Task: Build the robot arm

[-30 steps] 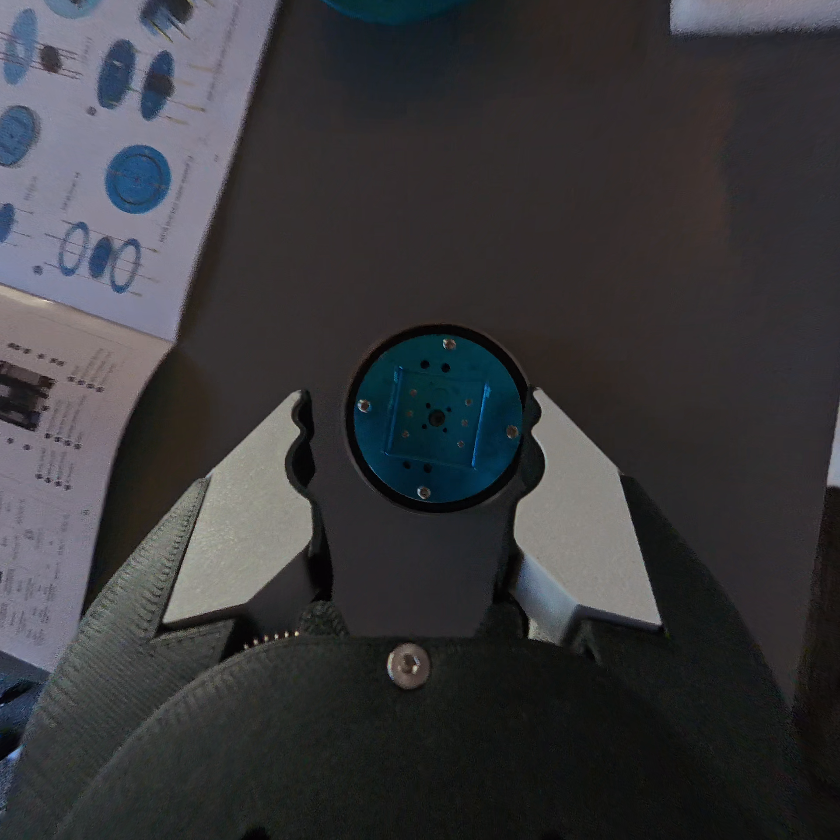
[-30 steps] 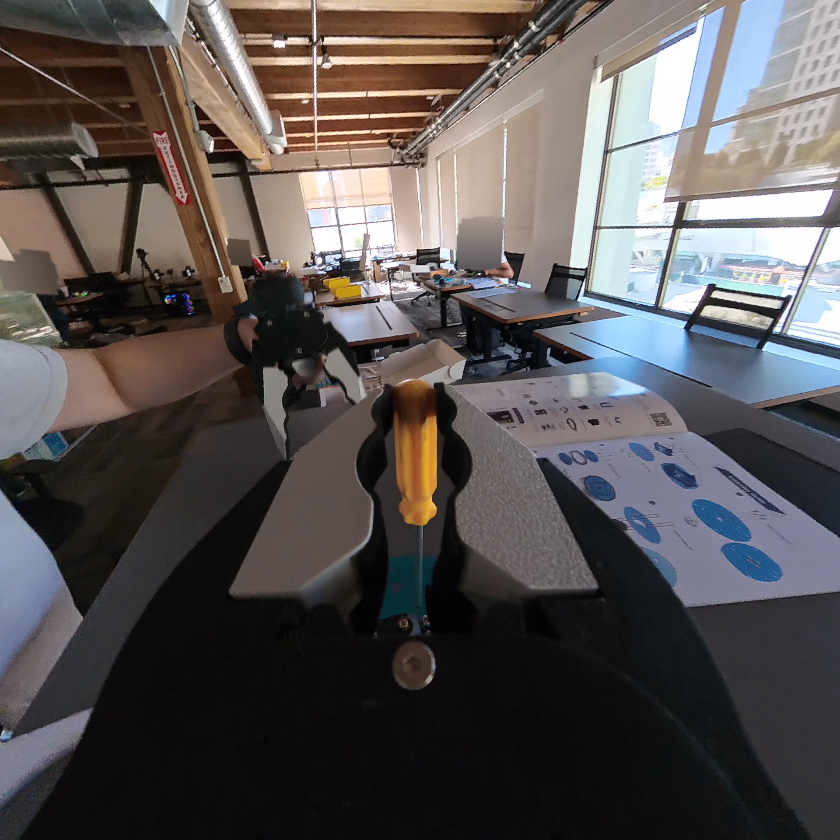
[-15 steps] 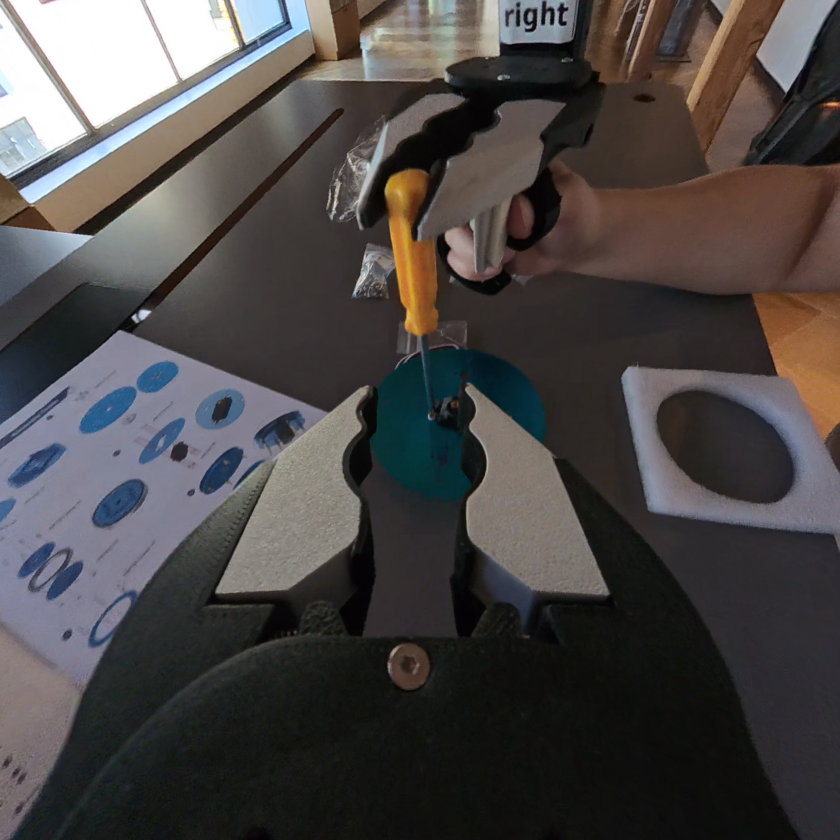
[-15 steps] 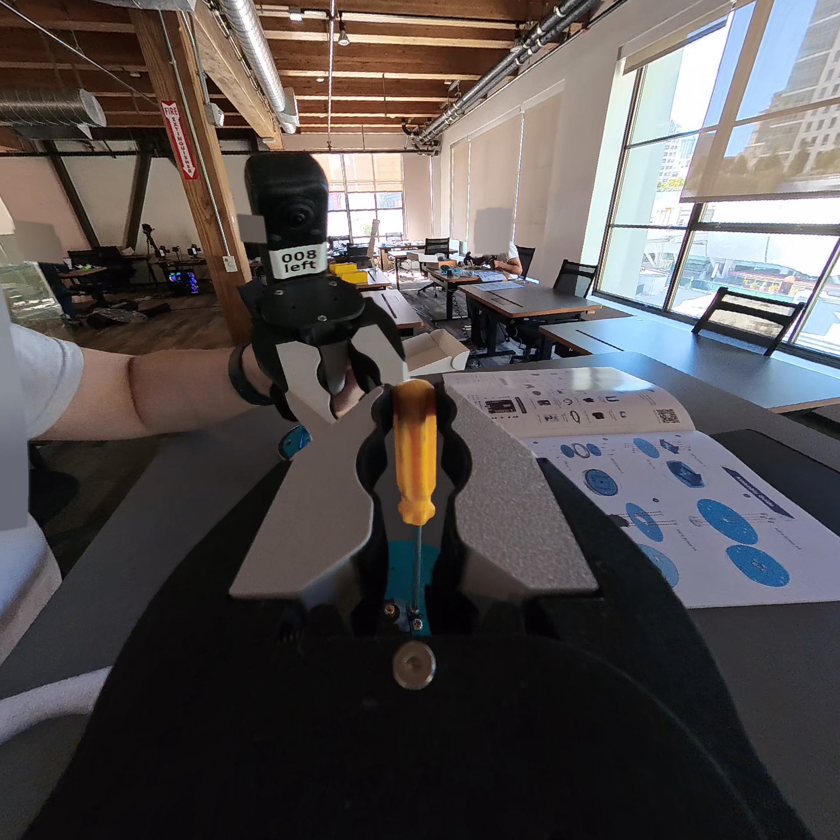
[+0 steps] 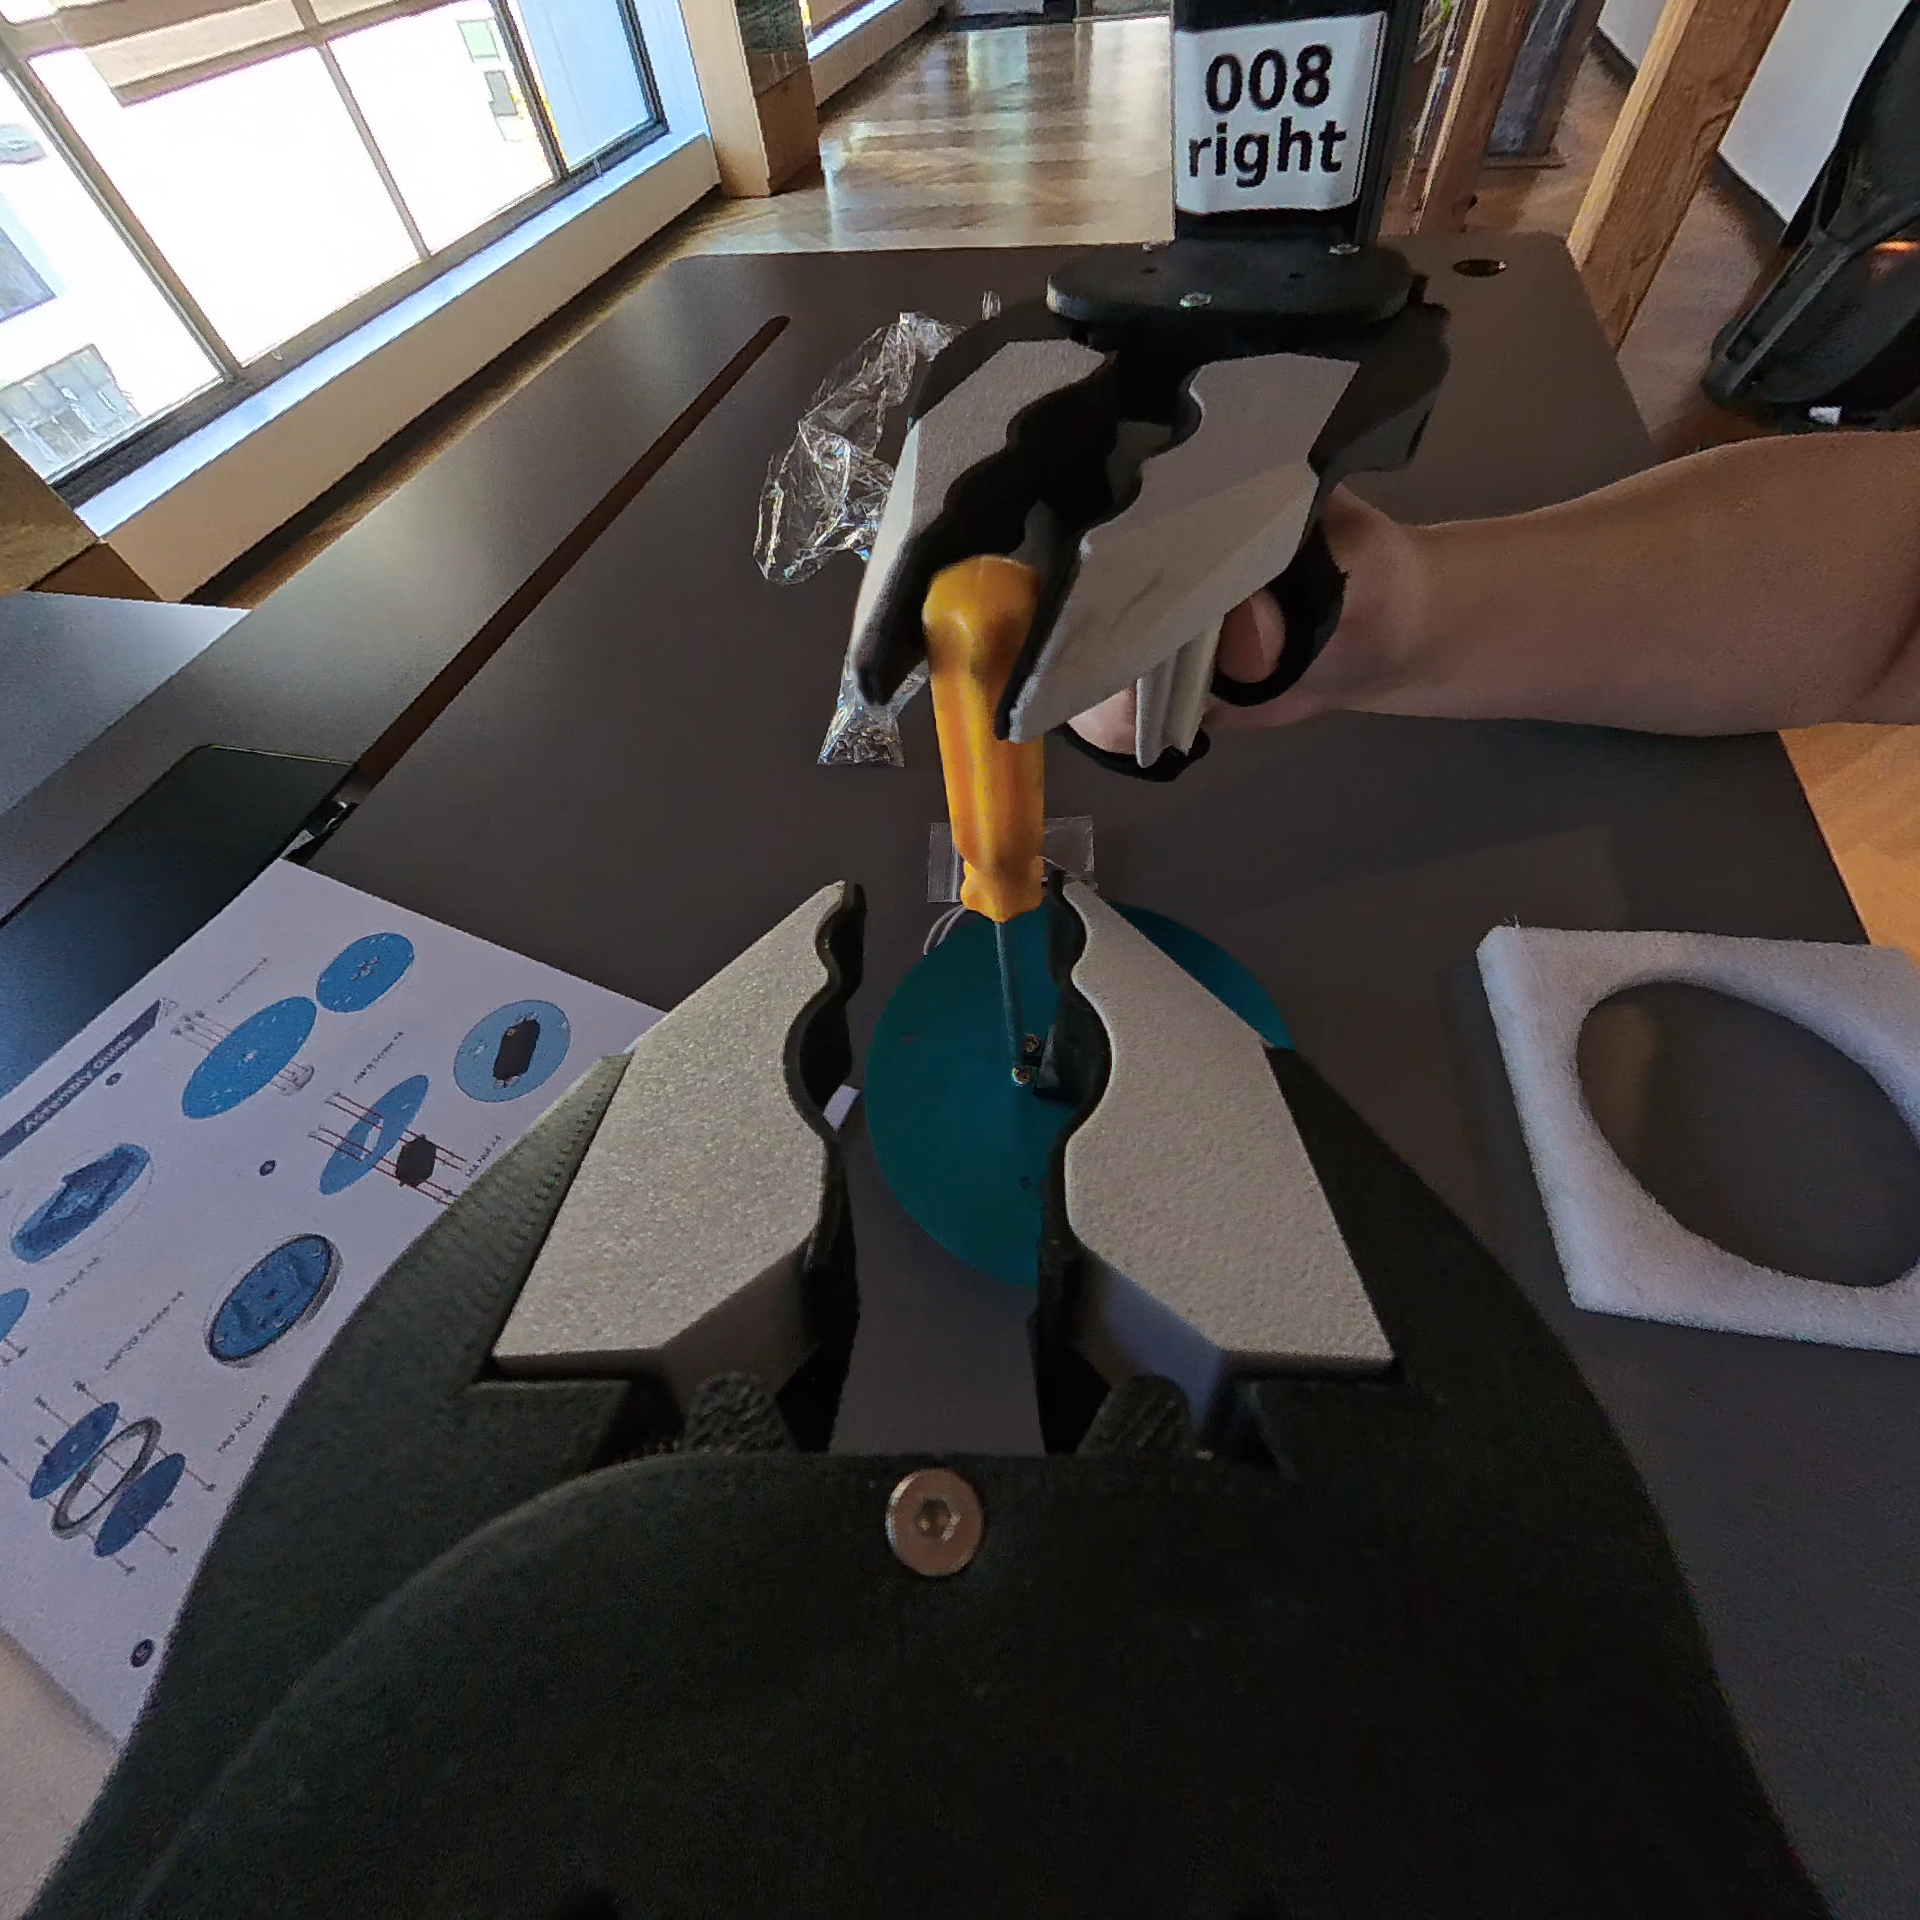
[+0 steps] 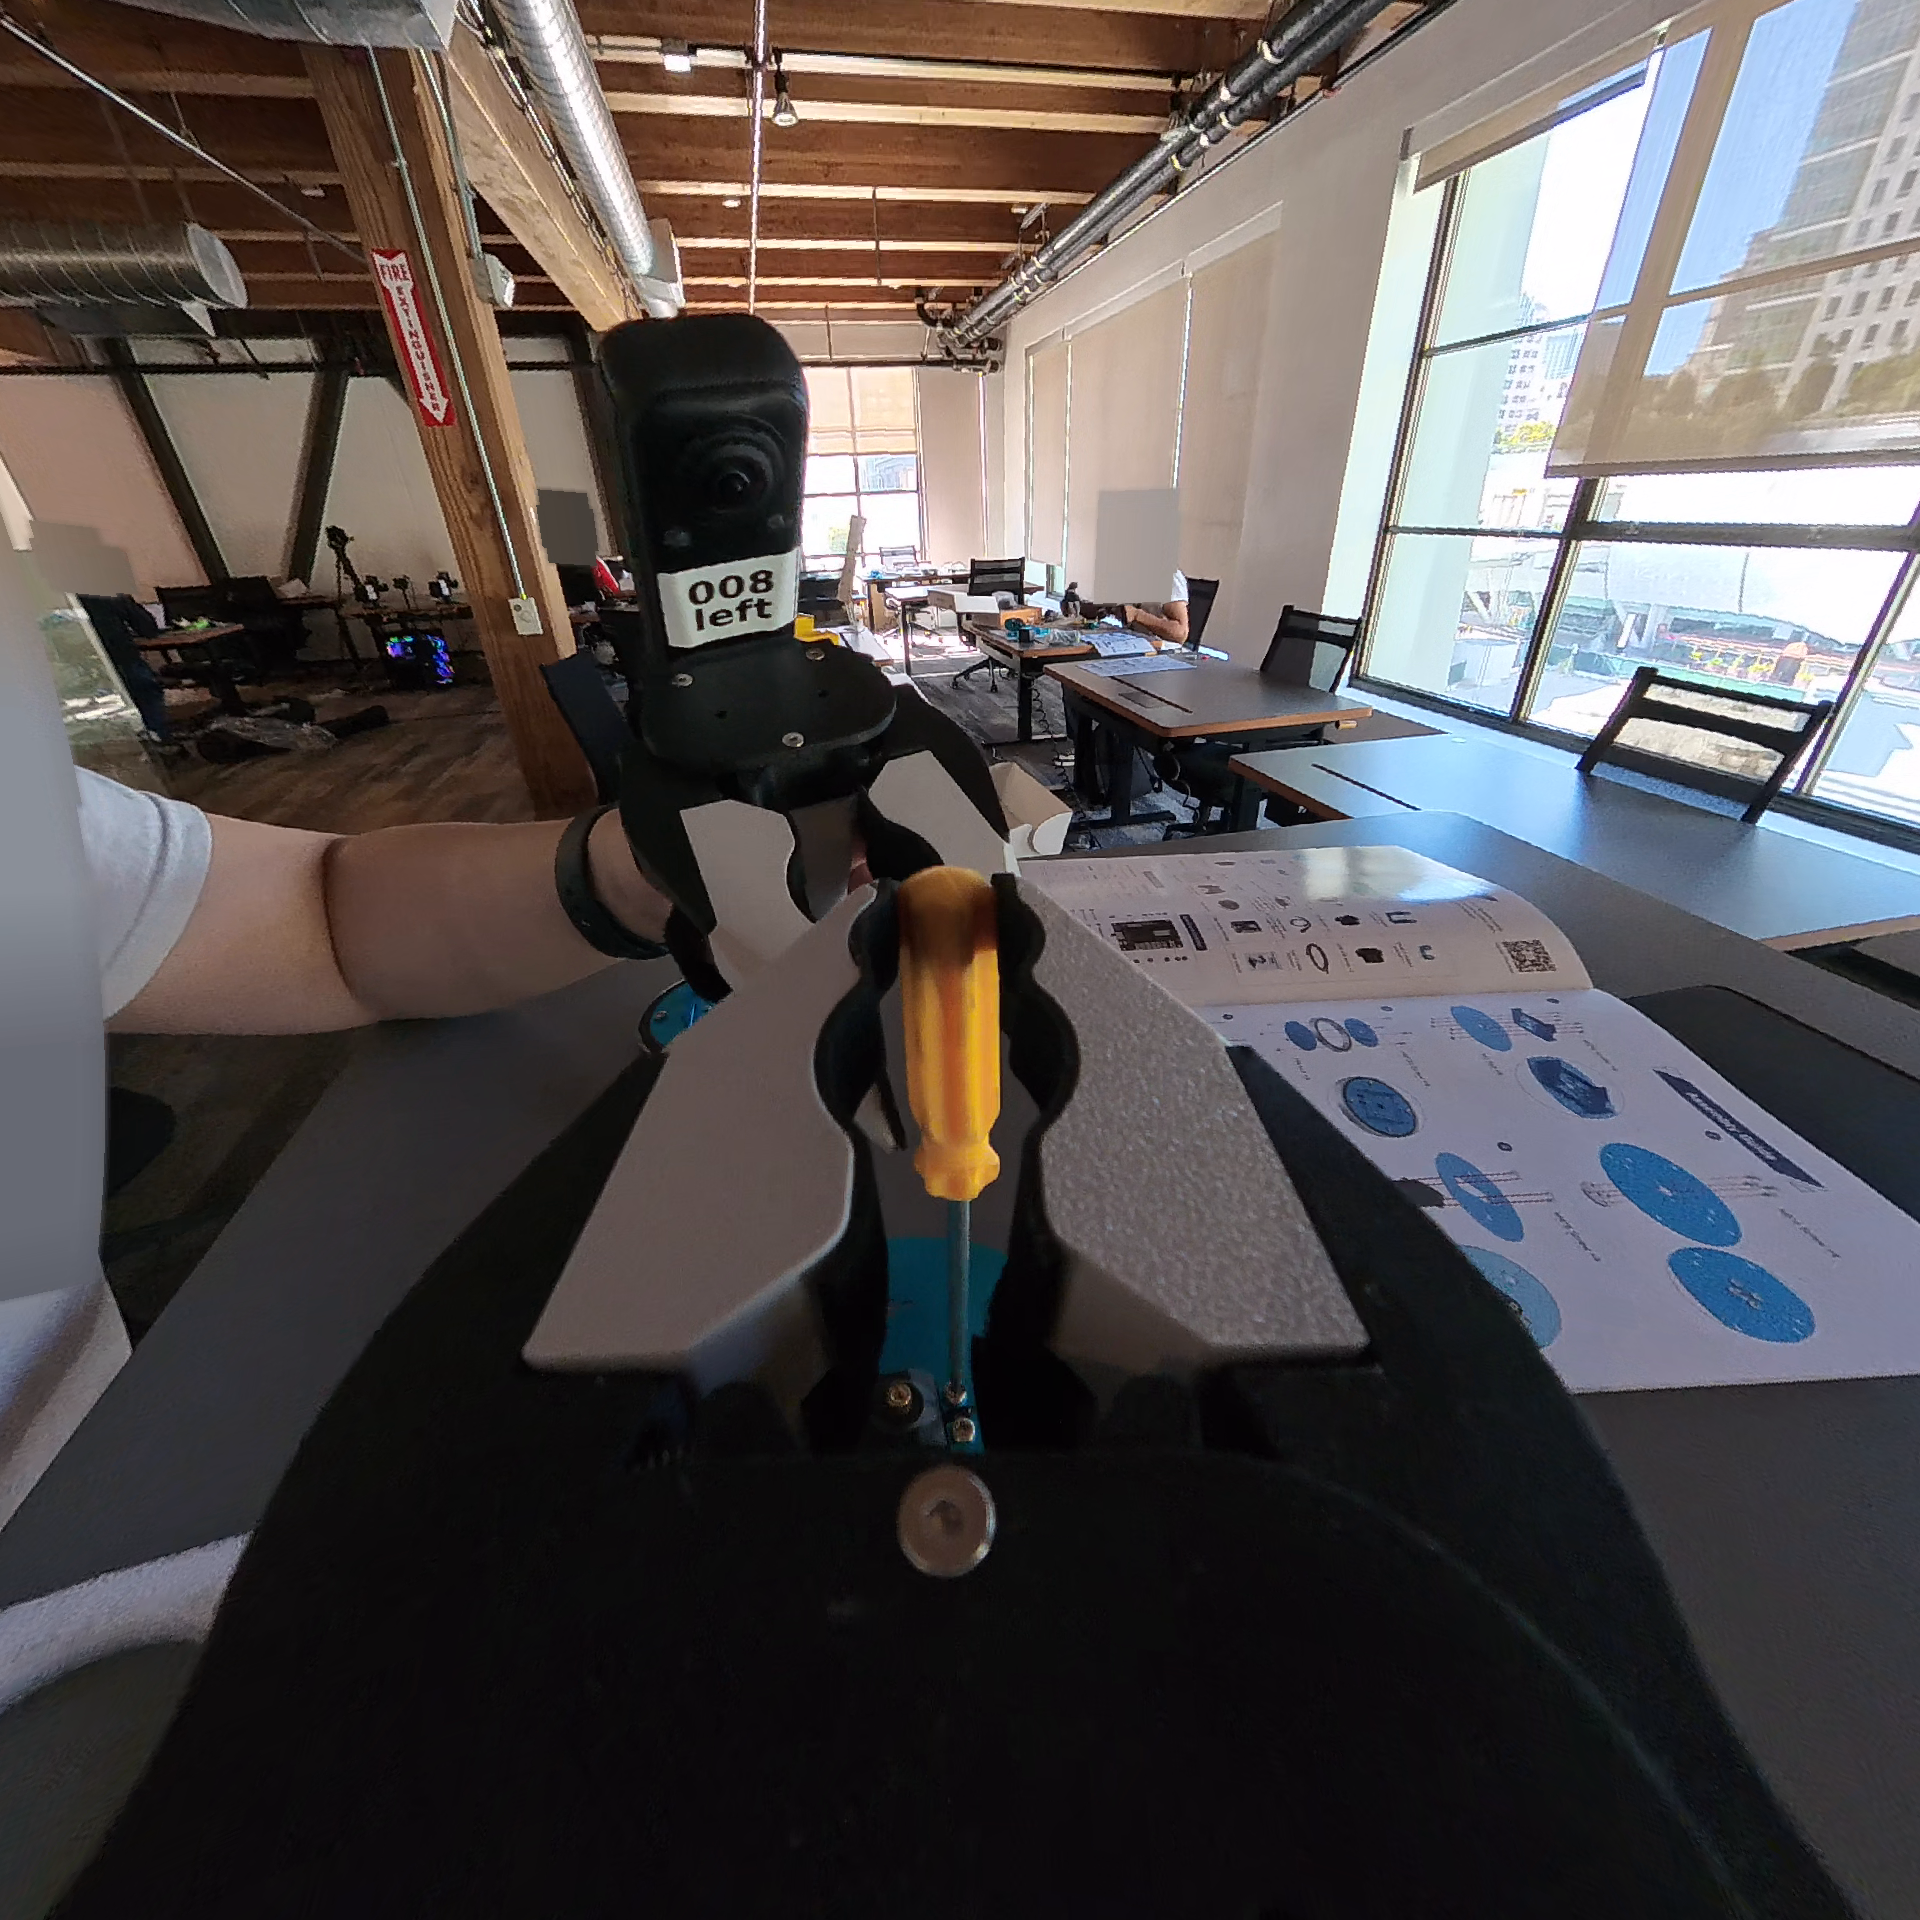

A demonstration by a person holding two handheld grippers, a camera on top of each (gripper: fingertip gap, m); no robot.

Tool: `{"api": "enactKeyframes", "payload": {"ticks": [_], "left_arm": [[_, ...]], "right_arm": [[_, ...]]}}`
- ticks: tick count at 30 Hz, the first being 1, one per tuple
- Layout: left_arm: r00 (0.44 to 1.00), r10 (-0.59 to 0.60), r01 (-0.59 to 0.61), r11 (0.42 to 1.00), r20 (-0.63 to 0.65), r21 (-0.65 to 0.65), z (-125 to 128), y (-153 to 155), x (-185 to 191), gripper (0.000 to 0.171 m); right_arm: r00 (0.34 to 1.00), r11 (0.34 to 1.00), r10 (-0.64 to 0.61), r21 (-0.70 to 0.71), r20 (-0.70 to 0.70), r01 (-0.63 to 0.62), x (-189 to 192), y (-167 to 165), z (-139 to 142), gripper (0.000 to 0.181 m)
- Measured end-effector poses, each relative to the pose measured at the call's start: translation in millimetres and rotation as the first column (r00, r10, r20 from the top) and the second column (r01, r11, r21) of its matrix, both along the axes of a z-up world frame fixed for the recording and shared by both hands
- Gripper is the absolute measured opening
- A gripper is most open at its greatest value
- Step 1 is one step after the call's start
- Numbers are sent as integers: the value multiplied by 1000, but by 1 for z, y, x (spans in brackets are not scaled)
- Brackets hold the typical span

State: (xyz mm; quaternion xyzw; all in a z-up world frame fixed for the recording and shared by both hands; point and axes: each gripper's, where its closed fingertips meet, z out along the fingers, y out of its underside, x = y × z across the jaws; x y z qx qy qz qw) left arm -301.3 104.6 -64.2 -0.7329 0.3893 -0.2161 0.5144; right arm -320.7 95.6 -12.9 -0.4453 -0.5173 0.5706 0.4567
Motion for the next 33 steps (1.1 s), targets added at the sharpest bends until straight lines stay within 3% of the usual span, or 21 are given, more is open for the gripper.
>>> {"api": "enactKeyframes", "payload": {"ticks": [14, 26, 33], "left_arm": [[999, -11, 13, 998, -51, 54, -3, 2, 11, 24], [999, -41, 43, 997, -34, 59, -1, -3, 8, 32], [999, -37, 38, 998, -31, 42, -7, 0, 10, 28]], "right_arm": [[1000, 1000, 1, -14, -14, -1, 0, 0, 1, 17], [1000, 1000, 19, -7, -18, -20, -4, -7, 1, 17], [1000, 1000, 15, 3, -20, -15, -4, -7, 1, 17]]}}
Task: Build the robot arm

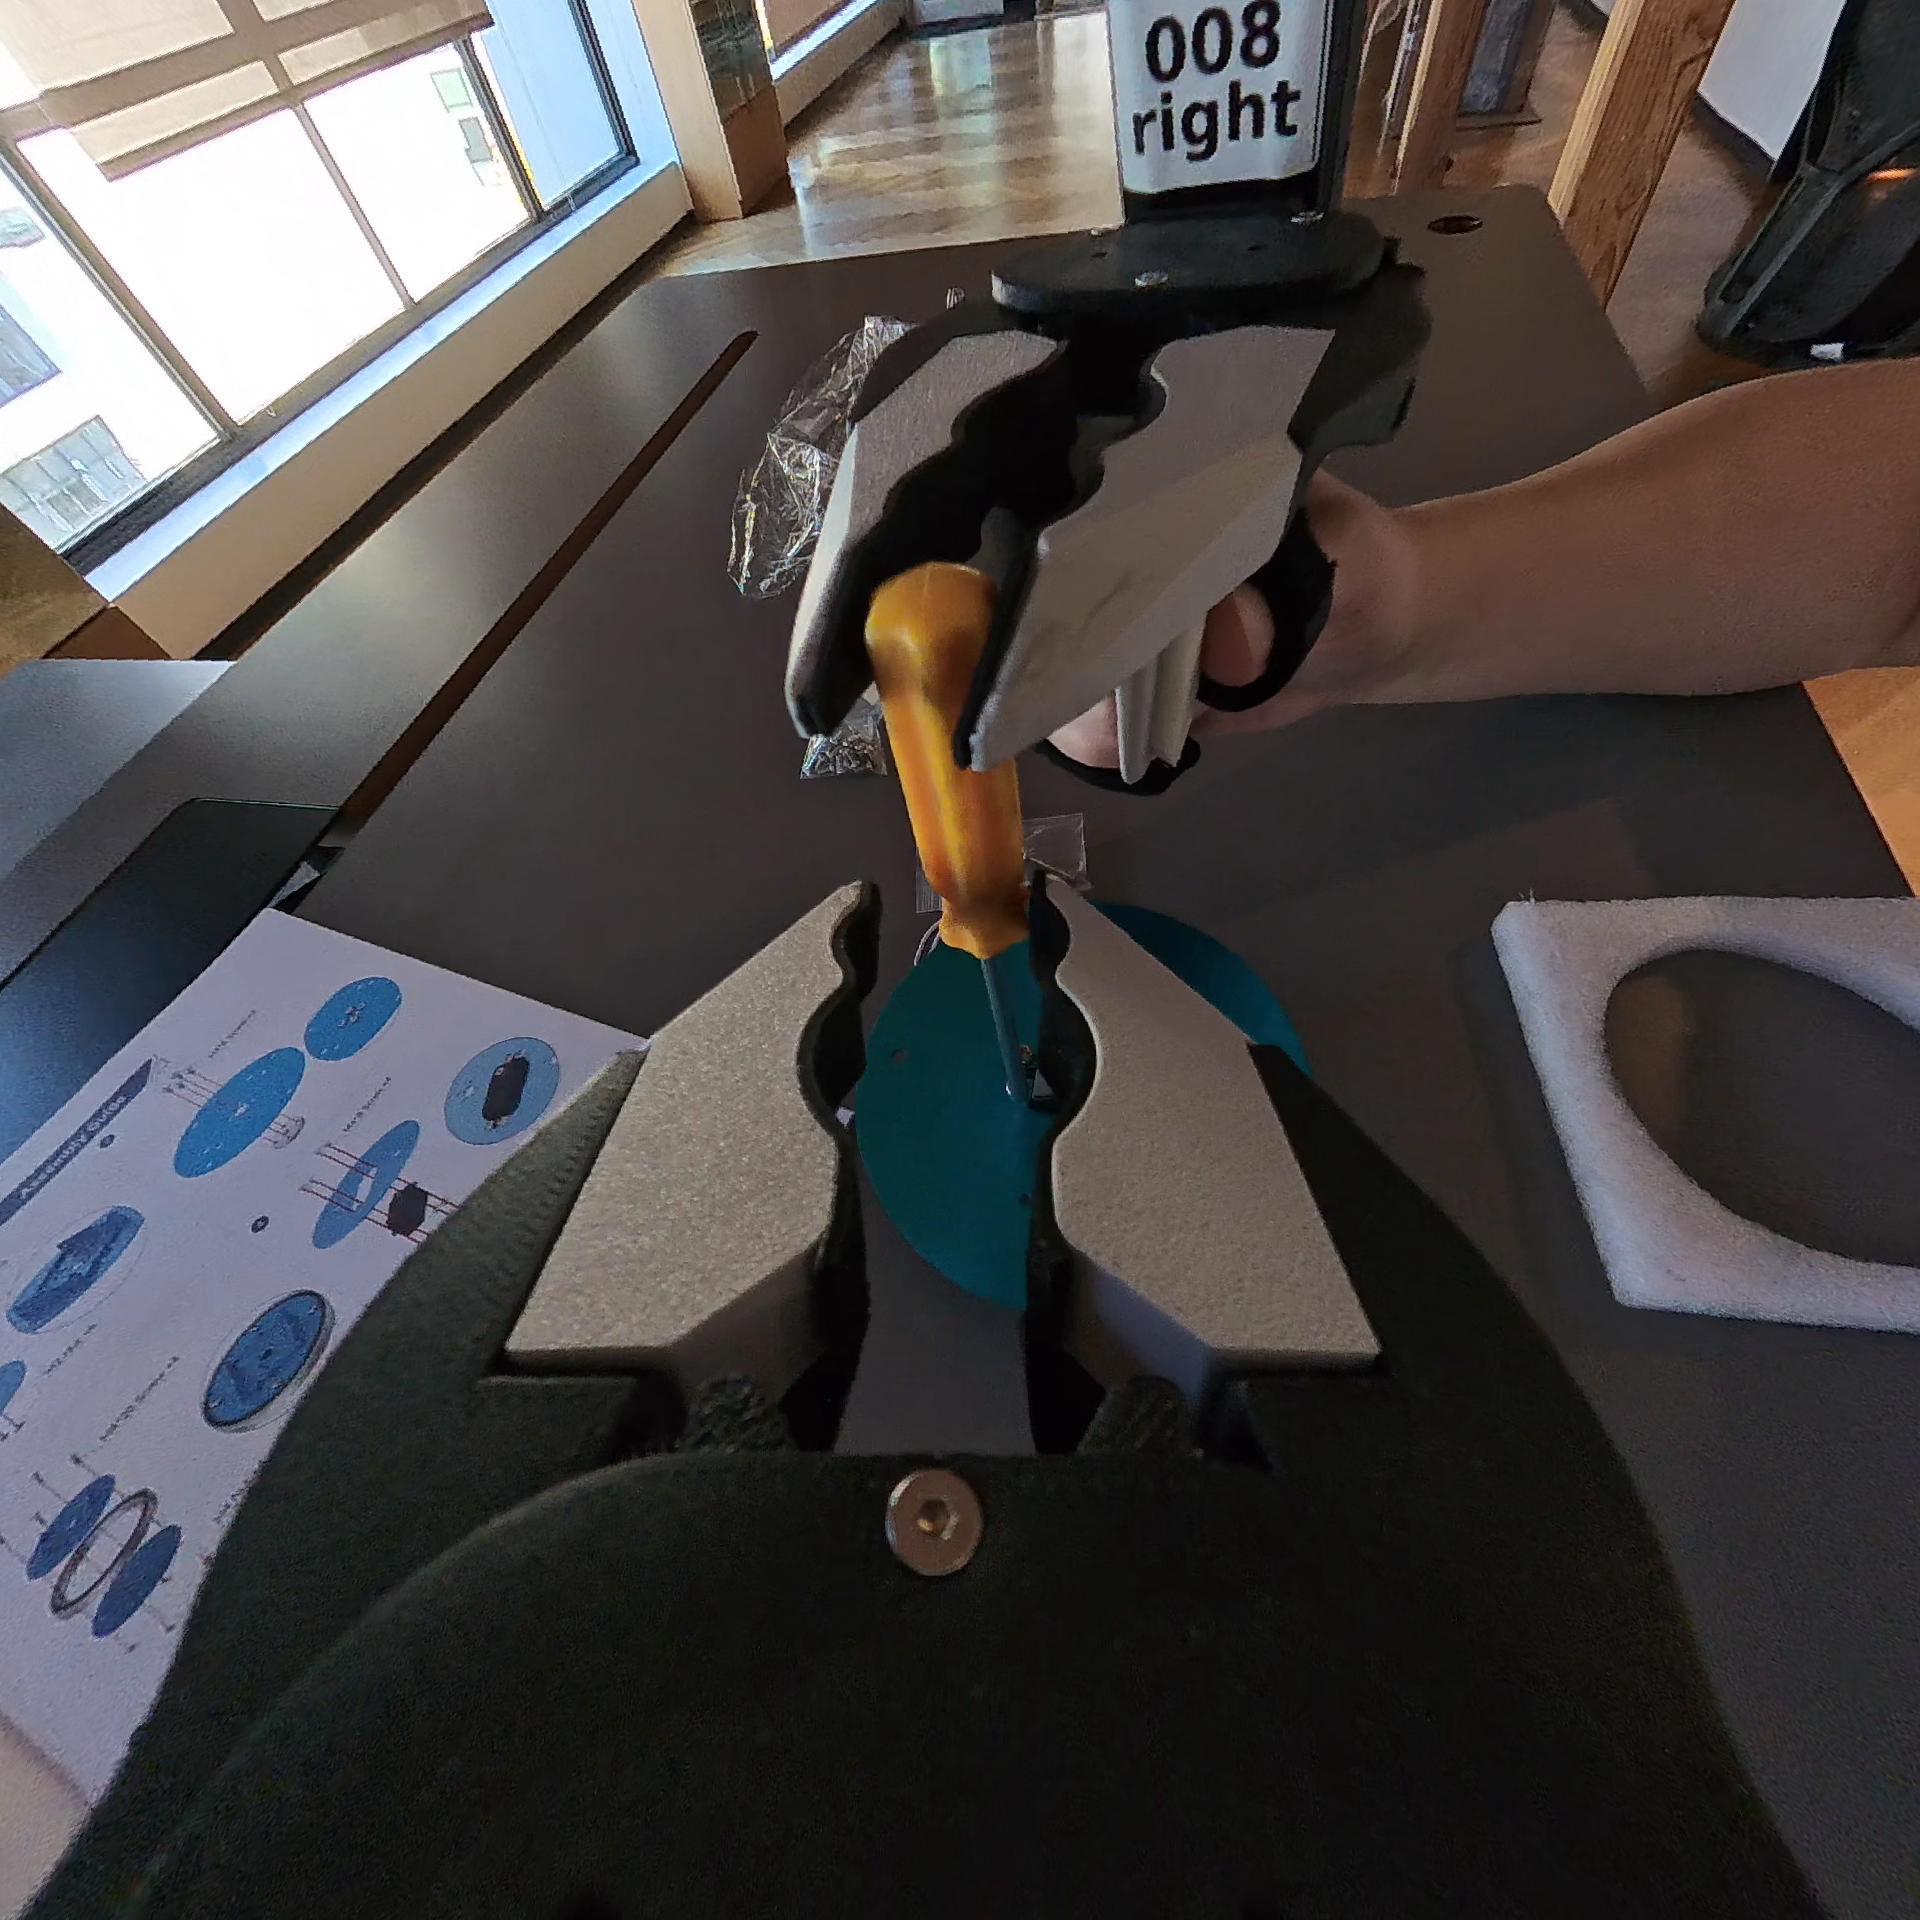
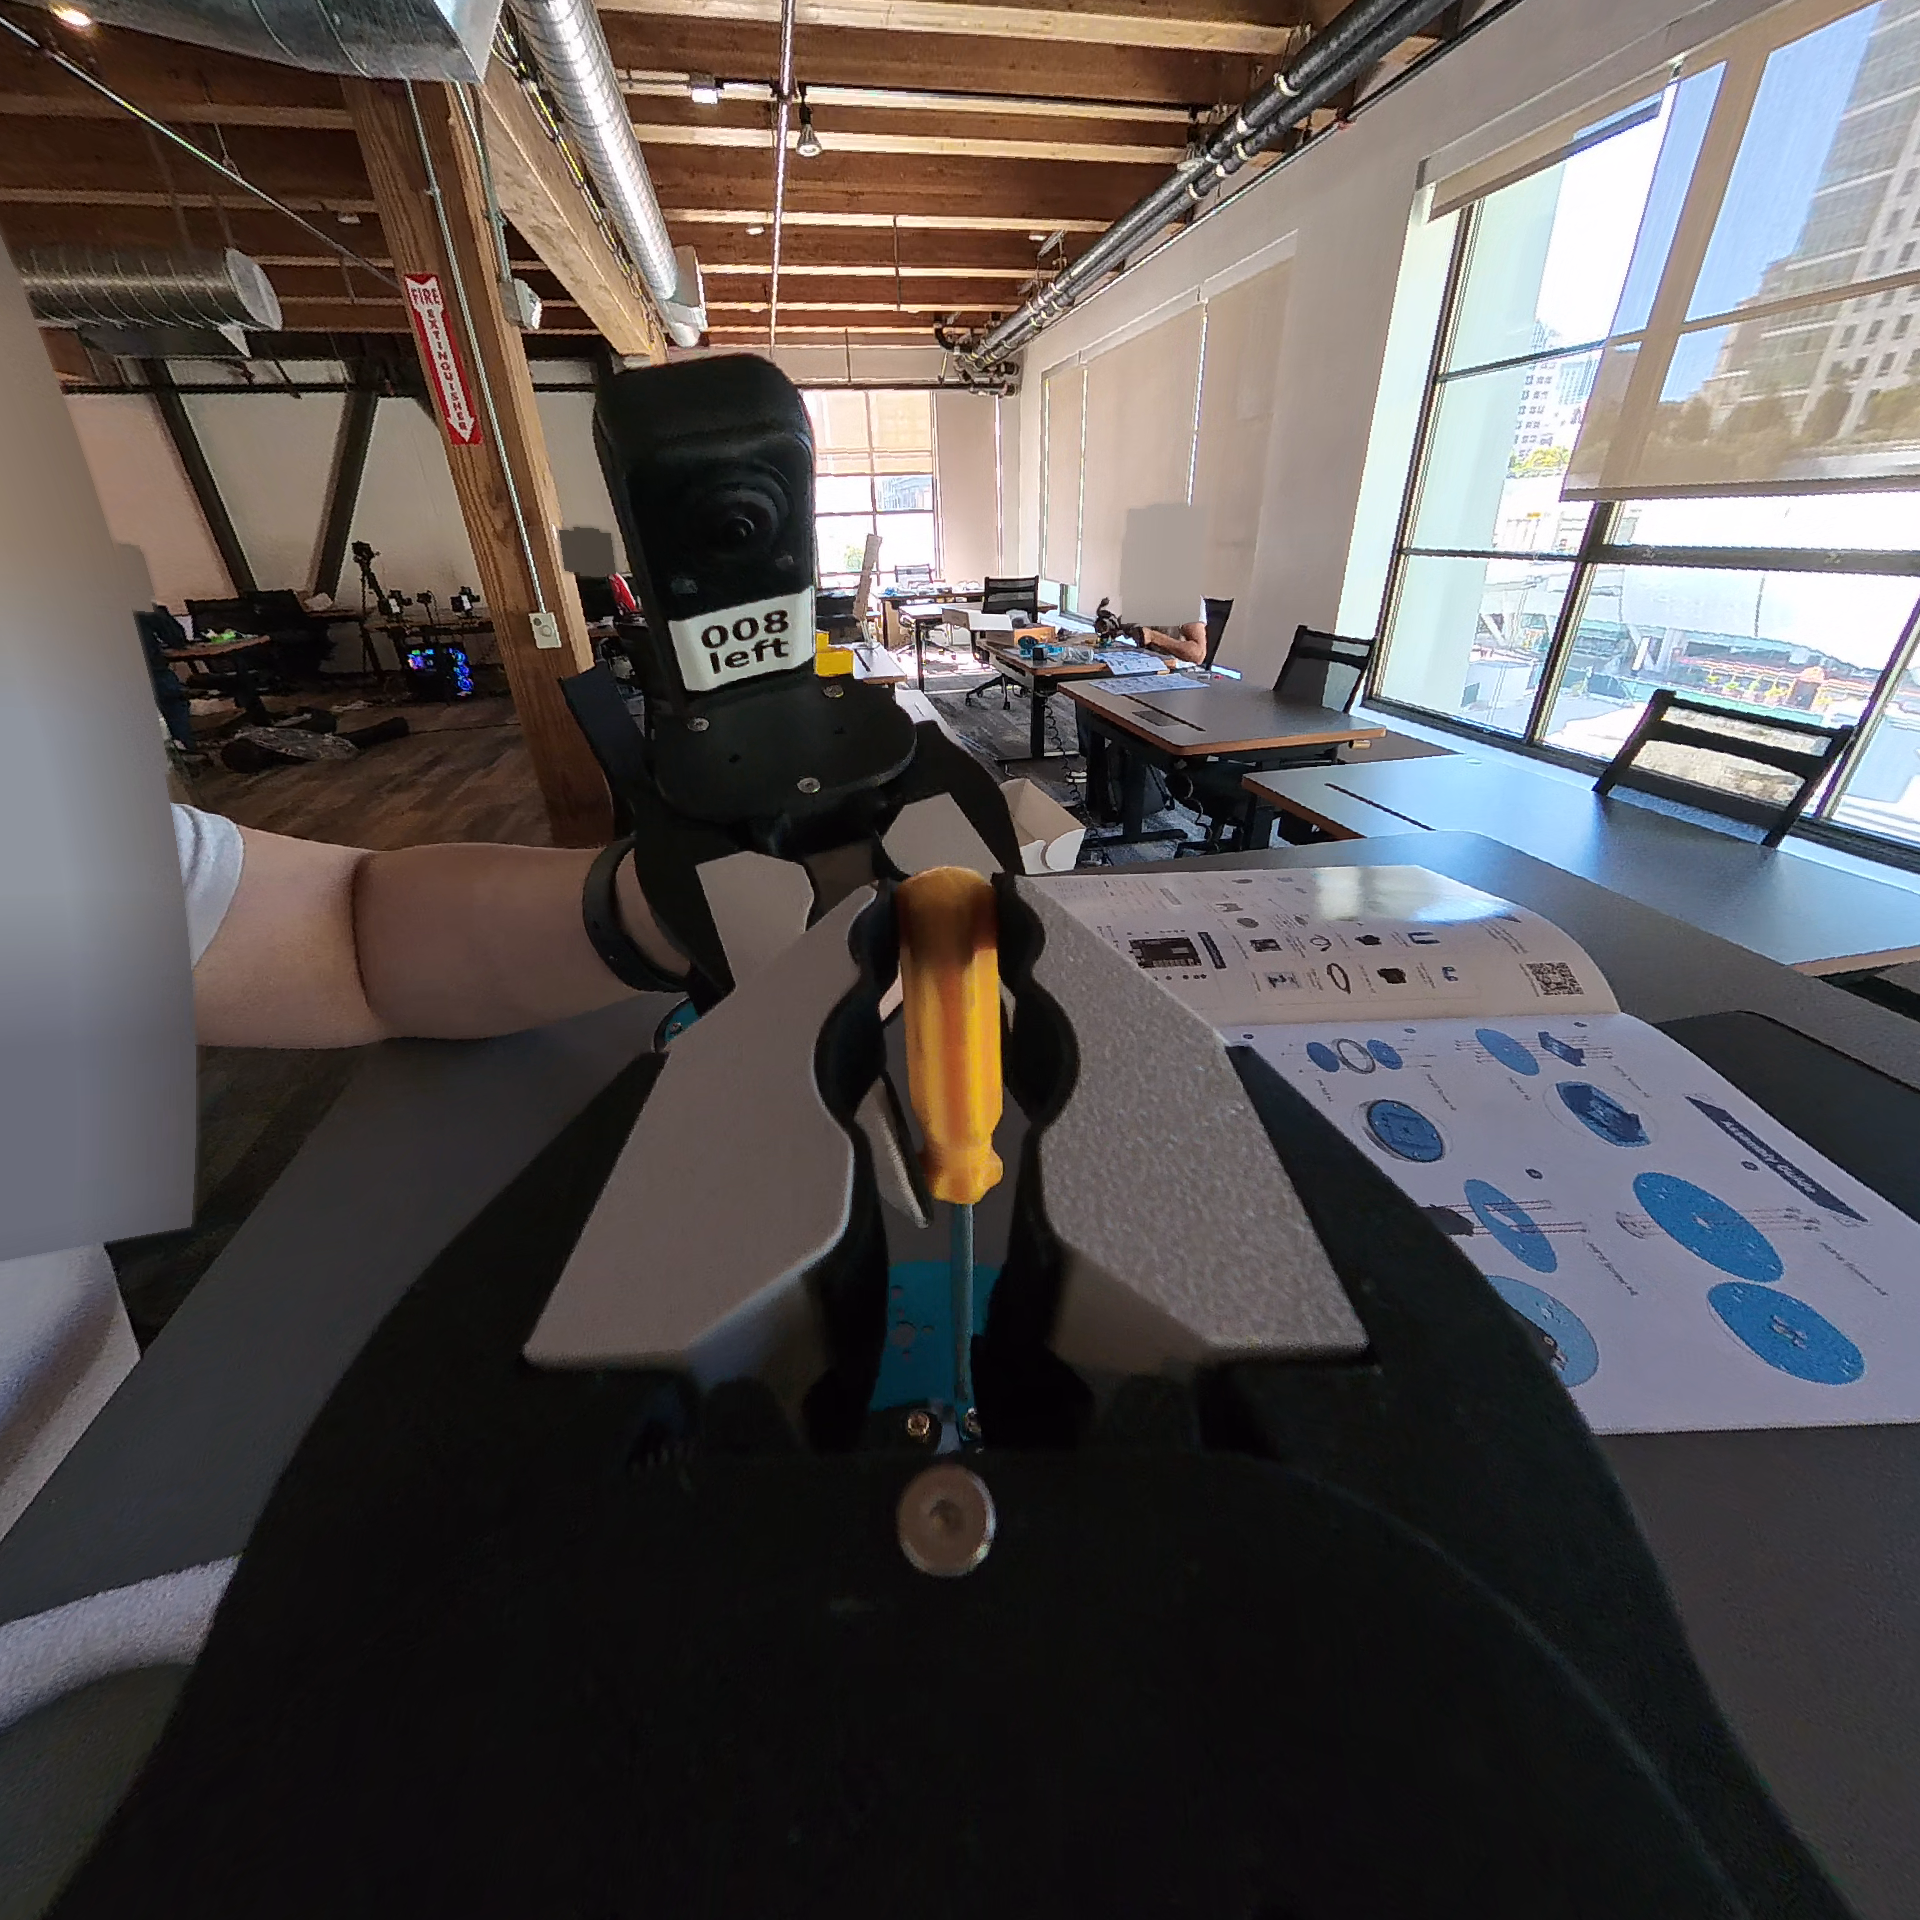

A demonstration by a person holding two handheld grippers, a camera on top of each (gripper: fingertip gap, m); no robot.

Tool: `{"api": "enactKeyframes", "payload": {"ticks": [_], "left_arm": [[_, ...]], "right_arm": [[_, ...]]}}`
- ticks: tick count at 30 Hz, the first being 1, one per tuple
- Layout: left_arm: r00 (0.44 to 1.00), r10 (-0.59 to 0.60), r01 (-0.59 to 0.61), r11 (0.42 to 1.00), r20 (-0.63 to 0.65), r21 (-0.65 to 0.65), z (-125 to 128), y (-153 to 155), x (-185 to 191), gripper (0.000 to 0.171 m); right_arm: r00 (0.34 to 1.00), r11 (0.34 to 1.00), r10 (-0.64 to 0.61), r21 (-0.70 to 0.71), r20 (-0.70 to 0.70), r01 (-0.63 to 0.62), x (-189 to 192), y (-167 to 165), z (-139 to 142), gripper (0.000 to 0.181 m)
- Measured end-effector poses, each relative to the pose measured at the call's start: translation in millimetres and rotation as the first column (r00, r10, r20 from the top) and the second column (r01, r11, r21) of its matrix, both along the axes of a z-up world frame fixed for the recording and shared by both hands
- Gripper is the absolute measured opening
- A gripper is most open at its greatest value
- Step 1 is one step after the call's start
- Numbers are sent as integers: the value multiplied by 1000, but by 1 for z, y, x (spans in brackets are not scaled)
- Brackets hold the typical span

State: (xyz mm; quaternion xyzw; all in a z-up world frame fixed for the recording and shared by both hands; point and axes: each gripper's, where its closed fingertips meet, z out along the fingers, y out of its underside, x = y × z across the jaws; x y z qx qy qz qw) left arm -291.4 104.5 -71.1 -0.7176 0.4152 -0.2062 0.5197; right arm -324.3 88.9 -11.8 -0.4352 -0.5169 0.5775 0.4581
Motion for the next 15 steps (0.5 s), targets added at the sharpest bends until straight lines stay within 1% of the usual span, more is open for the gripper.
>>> {"api": "enactKeyframes", "payload": {"ticks": [5, 11, 13, 15], "left_arm": [[1000, -6, 5, 1000, 6, 3, -1, 1, 3, 24], [1000, -10, 10, 1000, 4, 0, -3, 1, 4, 20], [1000, 0, 0, 1000, -8, 11, -3, 2, 1, 26], [998, 29, -26, 999, -61, 47, -2, 4, -4, 34]], "right_arm": [[1000, 1000, -8, 18, 0, 8, 1, 1, 0, 17], [1000, 1000, -9, 3, 7, 9, 2, 3, -2, 17], [1000, 1000, -10, 10, 8, 10, 2, 2, -3, 17], [1000, 1000, -19, 21, 0, 19, 3, 3, -1, 17]]}}
